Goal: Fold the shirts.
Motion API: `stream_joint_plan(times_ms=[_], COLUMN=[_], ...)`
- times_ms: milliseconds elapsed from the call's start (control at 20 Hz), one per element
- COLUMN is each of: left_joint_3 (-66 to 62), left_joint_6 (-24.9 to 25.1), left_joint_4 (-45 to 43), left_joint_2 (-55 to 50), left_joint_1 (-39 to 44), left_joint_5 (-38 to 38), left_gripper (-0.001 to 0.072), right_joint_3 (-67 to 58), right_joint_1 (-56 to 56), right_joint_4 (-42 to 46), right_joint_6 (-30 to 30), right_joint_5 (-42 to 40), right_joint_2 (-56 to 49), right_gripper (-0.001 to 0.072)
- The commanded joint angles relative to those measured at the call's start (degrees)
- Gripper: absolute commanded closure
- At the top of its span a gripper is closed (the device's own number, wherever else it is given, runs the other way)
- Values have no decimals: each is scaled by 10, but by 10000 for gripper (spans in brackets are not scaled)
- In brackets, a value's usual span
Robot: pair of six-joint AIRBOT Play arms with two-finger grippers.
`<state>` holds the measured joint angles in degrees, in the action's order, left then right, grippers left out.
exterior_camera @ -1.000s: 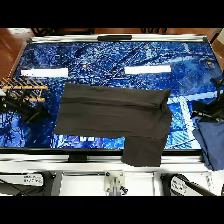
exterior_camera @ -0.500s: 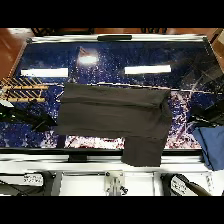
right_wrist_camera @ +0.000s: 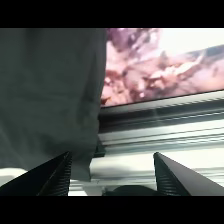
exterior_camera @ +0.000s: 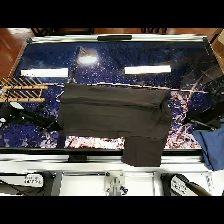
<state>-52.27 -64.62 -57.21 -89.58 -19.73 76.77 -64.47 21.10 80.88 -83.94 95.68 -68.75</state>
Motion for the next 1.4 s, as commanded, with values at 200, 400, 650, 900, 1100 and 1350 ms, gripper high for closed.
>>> stream_joint_plan(times_ms=[200, 400, 650, 900, 1100, 1350], left_joint_3=[0, -10, -14, -14, -14, -70], left_joint_6=[11, 9, 7, 3, 6, 41], left_joint_4=[3, 5, 24, 35, 39, 40], left_joint_2=[9, 10, 10, 10, 10, 16], left_joint_1=[3, 3, 3, 3, 3, 3], left_joint_5=[30, 27, 24, 22, 20, 34], left_gripper=[675, 675, 675, 675, 675, 677], right_joint_3=[194, 282, 316, 324, 338, 237], right_joint_1=[0, 0, 0, 0, -2, -2], right_joint_4=[-57, -92, -138, -140, -166, -217], right_joint_6=[35, 97, 125, 125, 145, 165], right_joint_5=[-101, -151, -215, -229, -216, -212], right_joint_2=[0, 1, 0, 0, 2, 62], right_gripper=[168, 168, 168, 171, 639, 641])
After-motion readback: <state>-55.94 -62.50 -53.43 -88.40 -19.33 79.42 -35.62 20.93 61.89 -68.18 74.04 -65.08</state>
